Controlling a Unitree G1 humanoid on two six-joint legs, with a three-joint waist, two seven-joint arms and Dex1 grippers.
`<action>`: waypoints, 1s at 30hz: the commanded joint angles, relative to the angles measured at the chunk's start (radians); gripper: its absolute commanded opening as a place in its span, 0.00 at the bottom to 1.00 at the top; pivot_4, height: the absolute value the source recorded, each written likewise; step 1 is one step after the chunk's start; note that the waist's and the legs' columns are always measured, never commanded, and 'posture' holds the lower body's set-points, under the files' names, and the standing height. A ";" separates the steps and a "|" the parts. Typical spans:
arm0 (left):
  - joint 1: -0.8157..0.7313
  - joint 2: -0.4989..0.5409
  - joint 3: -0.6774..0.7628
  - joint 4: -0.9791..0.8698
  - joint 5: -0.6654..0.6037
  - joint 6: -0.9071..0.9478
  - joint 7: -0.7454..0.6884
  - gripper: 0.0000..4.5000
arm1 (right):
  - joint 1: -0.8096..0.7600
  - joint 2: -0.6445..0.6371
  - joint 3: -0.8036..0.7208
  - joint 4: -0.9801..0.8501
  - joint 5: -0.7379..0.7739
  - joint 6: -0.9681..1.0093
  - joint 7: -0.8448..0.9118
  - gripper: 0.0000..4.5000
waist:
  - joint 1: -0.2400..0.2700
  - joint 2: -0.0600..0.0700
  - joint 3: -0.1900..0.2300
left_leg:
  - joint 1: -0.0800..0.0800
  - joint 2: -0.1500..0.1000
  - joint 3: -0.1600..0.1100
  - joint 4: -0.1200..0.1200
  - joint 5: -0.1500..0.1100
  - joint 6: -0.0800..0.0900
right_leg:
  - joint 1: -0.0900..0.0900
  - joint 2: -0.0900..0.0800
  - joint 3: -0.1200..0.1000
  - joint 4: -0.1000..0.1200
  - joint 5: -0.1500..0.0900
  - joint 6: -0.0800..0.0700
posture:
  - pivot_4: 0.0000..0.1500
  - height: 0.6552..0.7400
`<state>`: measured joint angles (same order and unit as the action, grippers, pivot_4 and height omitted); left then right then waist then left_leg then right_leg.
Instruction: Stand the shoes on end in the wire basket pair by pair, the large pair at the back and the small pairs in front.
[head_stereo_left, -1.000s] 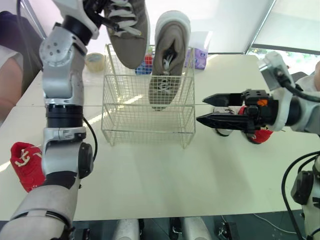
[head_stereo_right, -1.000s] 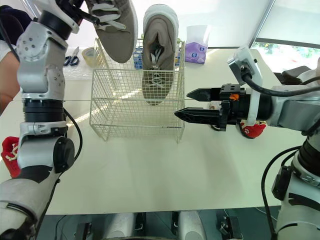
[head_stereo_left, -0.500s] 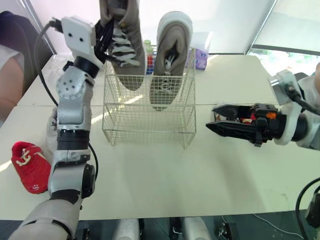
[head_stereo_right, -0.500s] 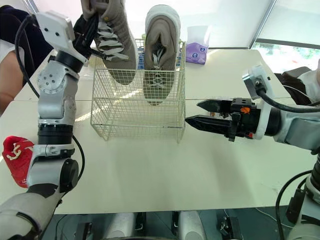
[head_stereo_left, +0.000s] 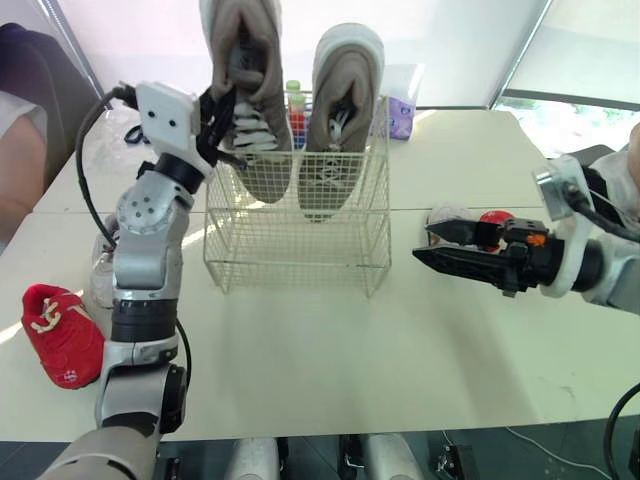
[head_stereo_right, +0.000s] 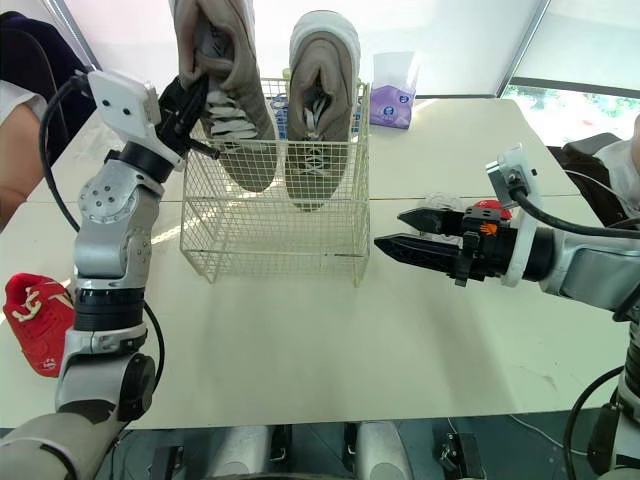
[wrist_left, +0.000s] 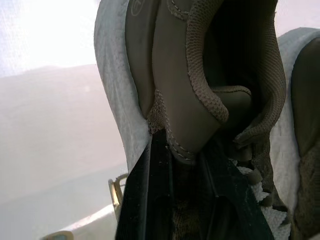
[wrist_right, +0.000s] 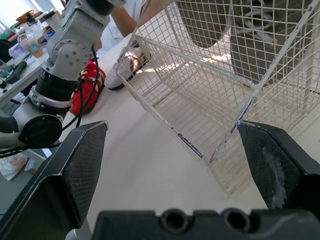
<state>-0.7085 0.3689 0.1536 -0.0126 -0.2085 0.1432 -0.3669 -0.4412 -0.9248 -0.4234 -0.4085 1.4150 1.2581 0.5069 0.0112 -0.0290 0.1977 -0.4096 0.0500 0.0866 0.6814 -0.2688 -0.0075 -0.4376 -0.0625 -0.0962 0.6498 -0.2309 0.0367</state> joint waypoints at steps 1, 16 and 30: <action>0.025 0.018 0.028 -0.097 -0.033 0.064 0.012 0.53 | 0.003 -0.018 0.007 -0.008 -0.015 -0.038 0.018 1.00 | 0.002 0.000 0.000 | 0.000 0.000 0.000 0.000 0.000 0.000 | 0.000 0.000 0.000 0.000 0.000 0.000 | 1.00 1.00; 0.187 0.235 0.356 -0.528 -0.638 0.683 -0.005 0.89 | -0.014 0.024 0.073 0.048 -0.161 -0.171 0.086 1.00 | -0.007 0.000 0.000 | 0.000 0.001 -0.001 0.000 0.000 0.000 | 0.000 0.000 0.000 0.000 0.000 0.000 | 1.00 1.00; 0.676 0.339 0.300 -0.805 -1.023 0.801 -0.095 1.00 | 0.279 0.375 0.077 -0.019 -0.718 -0.624 -0.295 1.00 | 0.021 0.007 -0.005 | 0.001 -0.002 -0.002 0.000 -0.001 0.000 | 0.004 -0.001 0.002 -0.004 -0.002 0.002 | 1.00 1.00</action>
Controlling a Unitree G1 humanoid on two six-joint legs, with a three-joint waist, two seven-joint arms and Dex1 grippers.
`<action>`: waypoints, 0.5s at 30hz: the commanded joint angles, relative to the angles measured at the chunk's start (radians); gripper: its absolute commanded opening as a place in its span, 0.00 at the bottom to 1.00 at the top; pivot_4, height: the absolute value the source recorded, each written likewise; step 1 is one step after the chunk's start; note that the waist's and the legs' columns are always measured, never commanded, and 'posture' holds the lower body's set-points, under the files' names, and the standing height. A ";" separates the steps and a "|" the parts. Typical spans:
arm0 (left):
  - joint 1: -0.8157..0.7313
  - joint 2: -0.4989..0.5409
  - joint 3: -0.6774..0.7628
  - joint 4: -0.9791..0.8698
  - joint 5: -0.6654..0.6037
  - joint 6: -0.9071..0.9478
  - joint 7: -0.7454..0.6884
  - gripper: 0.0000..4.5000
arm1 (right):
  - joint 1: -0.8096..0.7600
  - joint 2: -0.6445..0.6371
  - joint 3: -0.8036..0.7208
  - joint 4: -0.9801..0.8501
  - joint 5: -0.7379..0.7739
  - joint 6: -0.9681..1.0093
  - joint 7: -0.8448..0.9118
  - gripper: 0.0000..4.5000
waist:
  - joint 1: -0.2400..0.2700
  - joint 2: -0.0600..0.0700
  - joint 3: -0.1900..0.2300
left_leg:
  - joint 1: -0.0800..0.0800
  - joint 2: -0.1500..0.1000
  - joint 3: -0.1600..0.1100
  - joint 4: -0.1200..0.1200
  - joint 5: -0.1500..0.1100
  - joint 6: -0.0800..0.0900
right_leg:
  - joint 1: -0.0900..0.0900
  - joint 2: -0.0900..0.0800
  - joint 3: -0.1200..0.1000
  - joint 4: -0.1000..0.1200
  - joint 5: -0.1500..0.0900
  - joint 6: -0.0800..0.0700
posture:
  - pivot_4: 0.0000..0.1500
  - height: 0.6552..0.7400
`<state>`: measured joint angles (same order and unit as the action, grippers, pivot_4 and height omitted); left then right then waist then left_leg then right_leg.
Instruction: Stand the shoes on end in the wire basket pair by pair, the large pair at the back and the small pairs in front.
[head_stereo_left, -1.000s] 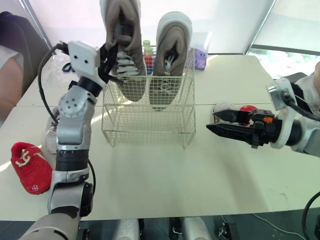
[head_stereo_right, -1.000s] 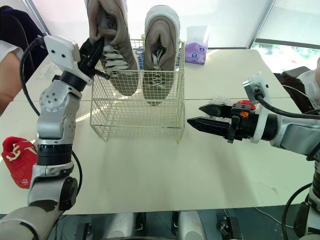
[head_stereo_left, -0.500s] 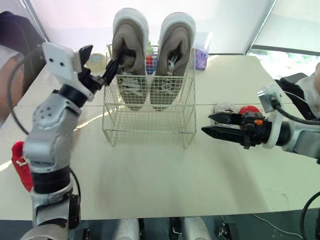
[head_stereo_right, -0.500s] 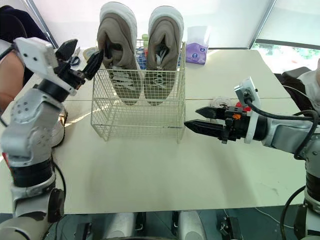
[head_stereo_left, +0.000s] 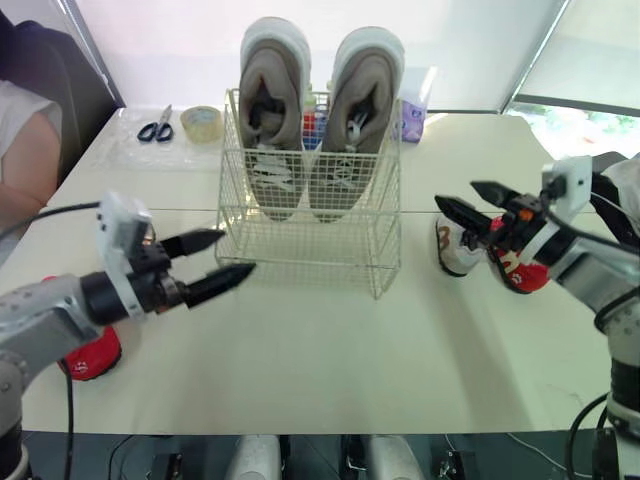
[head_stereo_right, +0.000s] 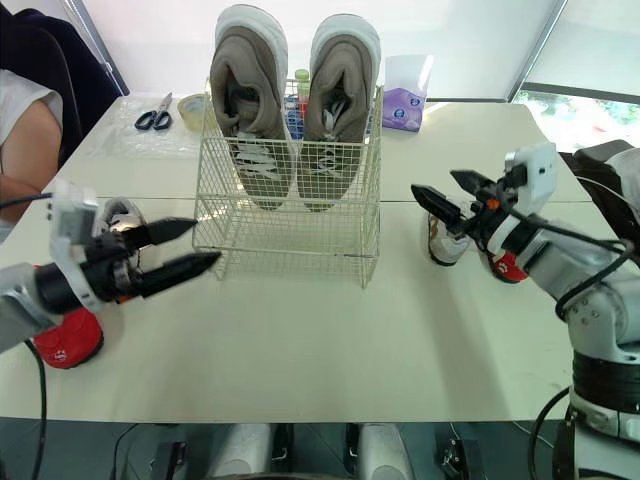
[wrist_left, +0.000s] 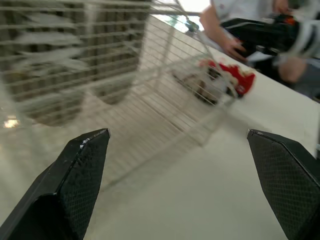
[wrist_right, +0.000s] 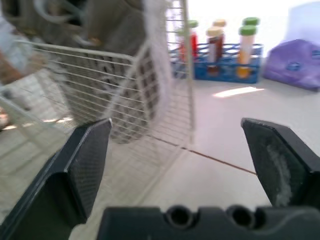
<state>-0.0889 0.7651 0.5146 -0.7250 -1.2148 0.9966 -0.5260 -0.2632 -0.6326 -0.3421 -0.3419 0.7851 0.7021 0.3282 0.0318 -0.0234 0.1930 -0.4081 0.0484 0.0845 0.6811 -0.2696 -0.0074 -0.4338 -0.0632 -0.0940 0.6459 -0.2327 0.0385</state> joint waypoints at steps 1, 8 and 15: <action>0.087 -0.099 -0.105 -0.124 0.013 -0.075 0.092 1.00 | 0.145 0.113 0.017 -0.102 -0.119 -0.084 -0.130 1.00 | 0.002 0.003 -0.001 | 0.000 0.000 0.000 -0.001 0.000 0.000 | 0.000 0.000 0.000 0.000 0.000 0.000 | 1.00 1.00; 0.227 -0.254 -0.324 -0.212 0.194 -0.188 0.200 1.00 | 0.212 0.232 0.074 -0.105 -0.235 -0.134 -0.202 1.00 | -0.015 0.009 -0.006 | 0.003 0.001 0.002 0.000 0.000 0.000 | 0.000 0.003 0.004 0.001 -0.002 -0.004 | 1.00 1.00; 0.225 -0.223 -0.359 -0.210 0.223 -0.220 0.208 1.00 | 0.167 0.298 0.088 0.000 -0.336 -0.183 -0.251 1.00 | -0.020 0.011 -0.007 | 0.002 0.001 0.002 0.000 0.000 0.000 | -0.002 0.003 0.004 0.001 -0.002 -0.004 | 1.00 1.00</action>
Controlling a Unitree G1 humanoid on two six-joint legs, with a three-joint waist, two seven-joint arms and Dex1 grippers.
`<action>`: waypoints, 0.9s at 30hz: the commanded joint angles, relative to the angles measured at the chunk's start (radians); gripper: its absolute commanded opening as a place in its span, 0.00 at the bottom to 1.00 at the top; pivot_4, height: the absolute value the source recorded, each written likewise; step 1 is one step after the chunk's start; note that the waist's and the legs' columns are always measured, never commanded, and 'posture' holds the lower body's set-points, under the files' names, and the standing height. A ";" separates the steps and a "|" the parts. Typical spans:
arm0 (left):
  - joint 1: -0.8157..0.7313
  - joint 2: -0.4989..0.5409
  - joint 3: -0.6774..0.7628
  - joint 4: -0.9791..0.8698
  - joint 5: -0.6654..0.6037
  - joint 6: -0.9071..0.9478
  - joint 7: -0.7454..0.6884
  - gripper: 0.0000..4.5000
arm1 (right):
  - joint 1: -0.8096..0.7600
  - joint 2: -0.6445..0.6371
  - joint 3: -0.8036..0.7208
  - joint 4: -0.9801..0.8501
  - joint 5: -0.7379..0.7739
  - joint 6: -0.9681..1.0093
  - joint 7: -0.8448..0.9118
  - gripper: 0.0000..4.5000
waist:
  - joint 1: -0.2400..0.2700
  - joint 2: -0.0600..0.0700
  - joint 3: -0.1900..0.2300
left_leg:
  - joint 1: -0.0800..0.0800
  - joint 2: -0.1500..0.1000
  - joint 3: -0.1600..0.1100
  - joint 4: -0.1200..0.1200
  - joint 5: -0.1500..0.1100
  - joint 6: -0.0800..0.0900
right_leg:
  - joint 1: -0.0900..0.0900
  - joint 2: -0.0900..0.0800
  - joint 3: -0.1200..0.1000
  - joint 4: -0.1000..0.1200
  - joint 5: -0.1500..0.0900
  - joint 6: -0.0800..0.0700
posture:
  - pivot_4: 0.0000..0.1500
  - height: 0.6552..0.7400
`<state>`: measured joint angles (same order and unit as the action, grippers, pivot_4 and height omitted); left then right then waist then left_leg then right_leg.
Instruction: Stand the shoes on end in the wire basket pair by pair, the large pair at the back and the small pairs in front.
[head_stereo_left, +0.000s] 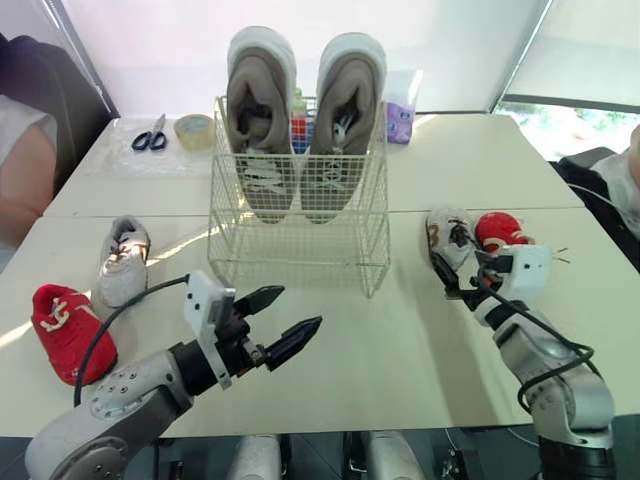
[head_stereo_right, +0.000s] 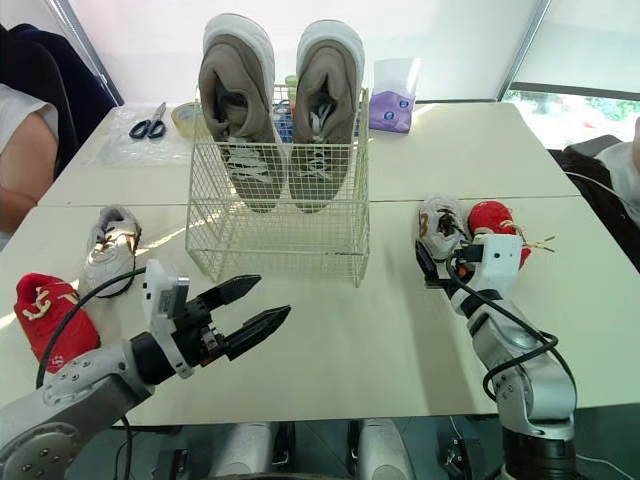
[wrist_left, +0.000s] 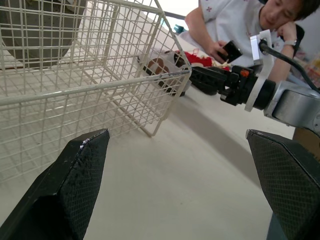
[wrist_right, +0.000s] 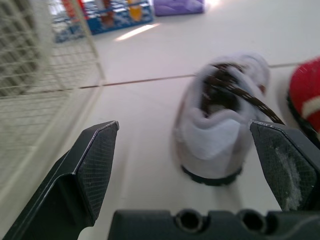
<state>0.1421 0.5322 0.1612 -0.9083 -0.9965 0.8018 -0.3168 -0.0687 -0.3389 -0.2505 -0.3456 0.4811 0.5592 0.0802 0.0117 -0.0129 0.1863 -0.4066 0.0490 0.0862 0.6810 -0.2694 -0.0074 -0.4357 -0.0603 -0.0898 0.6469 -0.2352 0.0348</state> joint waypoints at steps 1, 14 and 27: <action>-0.008 0.017 -0.006 -0.022 0.005 -0.028 -0.001 1.00 | -0.035 0.013 -0.003 0.018 -0.041 -0.048 -0.007 1.00 | 0.000 0.000 0.000 | 0.000 0.000 0.000 0.000 0.000 0.000 | 0.000 0.000 0.000 0.000 0.000 0.000 | 1.00 1.00; -0.046 0.044 -0.028 0.003 0.003 -0.029 0.011 1.00 | -0.173 0.058 0.077 0.440 -0.226 -0.264 0.043 0.73 | -0.002 0.000 0.000 | -0.001 0.000 0.000 0.000 0.000 0.000 | -0.001 0.000 0.000 0.000 0.001 -0.002 | 1.00 1.00; -0.088 0.194 0.123 0.054 -0.401 -0.006 0.032 1.00 | -0.332 0.024 -0.012 0.318 -0.204 -0.298 0.026 0.36 | -0.022 0.003 0.003 | -0.002 0.001 0.000 0.000 0.000 0.000 | -0.002 -0.001 0.000 0.000 0.000 0.000 | 1.00 1.00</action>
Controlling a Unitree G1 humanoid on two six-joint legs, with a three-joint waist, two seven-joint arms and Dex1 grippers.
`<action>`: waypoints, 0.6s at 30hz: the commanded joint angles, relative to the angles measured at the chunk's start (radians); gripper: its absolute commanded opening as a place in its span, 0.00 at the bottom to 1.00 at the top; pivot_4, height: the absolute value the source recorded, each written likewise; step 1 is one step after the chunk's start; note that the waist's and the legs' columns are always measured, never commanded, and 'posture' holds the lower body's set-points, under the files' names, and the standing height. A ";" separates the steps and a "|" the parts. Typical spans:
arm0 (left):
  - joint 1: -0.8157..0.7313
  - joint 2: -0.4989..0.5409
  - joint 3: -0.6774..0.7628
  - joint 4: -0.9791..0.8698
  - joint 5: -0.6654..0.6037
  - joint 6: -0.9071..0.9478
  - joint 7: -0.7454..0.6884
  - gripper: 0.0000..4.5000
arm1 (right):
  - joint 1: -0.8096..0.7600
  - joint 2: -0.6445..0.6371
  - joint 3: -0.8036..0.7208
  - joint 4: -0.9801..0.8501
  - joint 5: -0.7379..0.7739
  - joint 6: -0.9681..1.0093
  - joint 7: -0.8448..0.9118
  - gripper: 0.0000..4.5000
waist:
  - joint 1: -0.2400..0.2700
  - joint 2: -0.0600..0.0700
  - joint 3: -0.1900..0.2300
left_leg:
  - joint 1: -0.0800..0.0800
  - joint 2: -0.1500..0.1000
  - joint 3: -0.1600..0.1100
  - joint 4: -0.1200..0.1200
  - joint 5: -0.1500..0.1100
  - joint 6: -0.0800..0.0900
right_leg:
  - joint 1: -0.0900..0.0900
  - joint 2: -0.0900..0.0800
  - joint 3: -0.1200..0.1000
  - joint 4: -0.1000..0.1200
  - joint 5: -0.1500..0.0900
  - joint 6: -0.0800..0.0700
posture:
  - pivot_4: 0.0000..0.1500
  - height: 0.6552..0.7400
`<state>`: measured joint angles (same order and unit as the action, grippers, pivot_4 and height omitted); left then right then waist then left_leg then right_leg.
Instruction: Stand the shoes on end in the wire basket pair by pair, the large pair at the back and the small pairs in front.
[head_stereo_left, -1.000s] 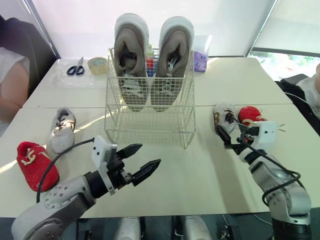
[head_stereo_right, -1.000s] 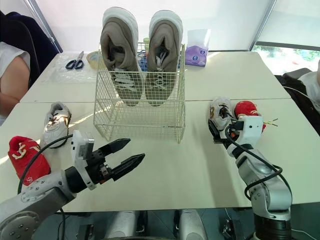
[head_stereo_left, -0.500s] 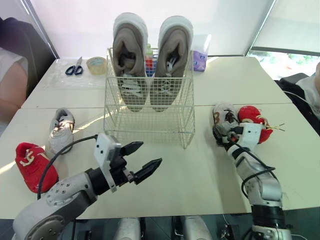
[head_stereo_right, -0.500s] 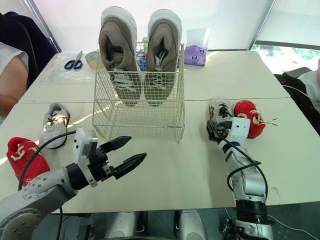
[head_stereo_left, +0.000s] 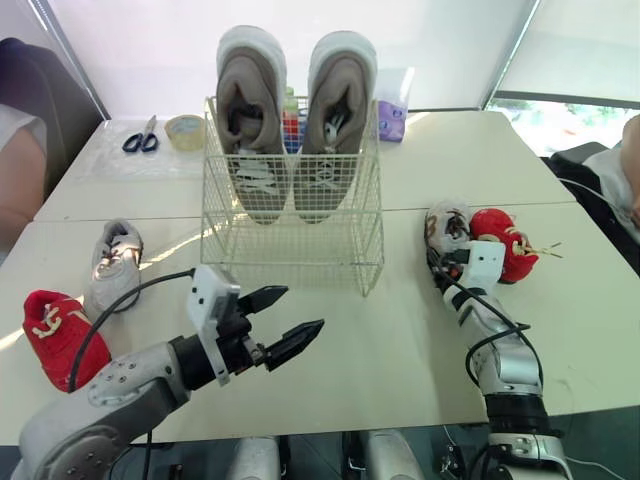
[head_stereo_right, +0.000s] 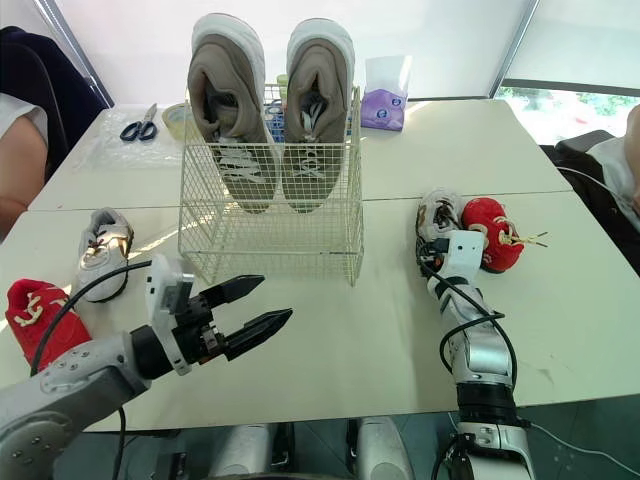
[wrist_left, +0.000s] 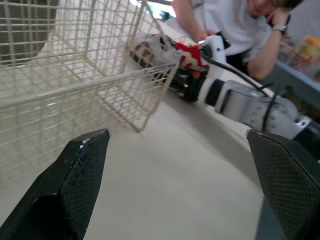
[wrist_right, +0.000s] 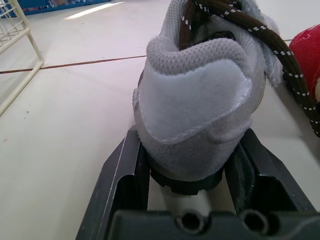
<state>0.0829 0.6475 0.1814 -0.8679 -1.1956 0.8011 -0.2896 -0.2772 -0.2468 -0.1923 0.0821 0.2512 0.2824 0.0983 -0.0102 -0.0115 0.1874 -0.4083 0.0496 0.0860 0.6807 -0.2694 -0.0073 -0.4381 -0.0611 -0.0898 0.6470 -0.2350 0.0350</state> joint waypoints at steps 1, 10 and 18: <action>-0.052 0.140 0.146 0.035 -0.286 -0.001 -0.001 1.00 | -0.203 -0.121 -0.097 -0.110 0.044 -0.019 0.028 0.36 | -0.001 0.004 0.003 | -0.001 0.000 0.000 0.000 0.000 0.000 | -0.001 0.000 0.000 0.000 0.000 0.000 | 1.00 1.00; -0.361 0.466 0.338 0.441 -0.626 0.018 -0.064 1.00 | -0.814 -0.552 -0.082 0.082 0.163 -0.068 0.539 0.36 | 0.001 0.003 0.007 | 0.001 -0.004 0.001 -0.013 0.000 0.000 | -0.003 0.004 0.001 -0.004 -0.001 0.001 | 1.00 1.00; -0.632 0.507 0.300 0.737 -0.682 0.112 -0.149 1.00 | -0.849 -0.523 0.116 -0.186 0.361 0.089 0.942 0.36 | -0.003 0.001 0.008 | 0.001 0.001 0.001 -0.017 0.001 -0.001 | -0.005 0.009 0.005 -0.006 0.000 0.001 | 1.00 1.00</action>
<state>-0.5163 1.1392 0.4741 -0.1429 -1.8418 0.8959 -0.4168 -1.1095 -0.7611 -0.0674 -0.0436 0.5669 0.3553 0.9866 -0.0135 -0.0106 0.1958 -0.4077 0.0505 0.0864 0.6640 -0.2684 -0.0088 -0.4435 -0.0528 -0.0850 0.6415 -0.2355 0.0357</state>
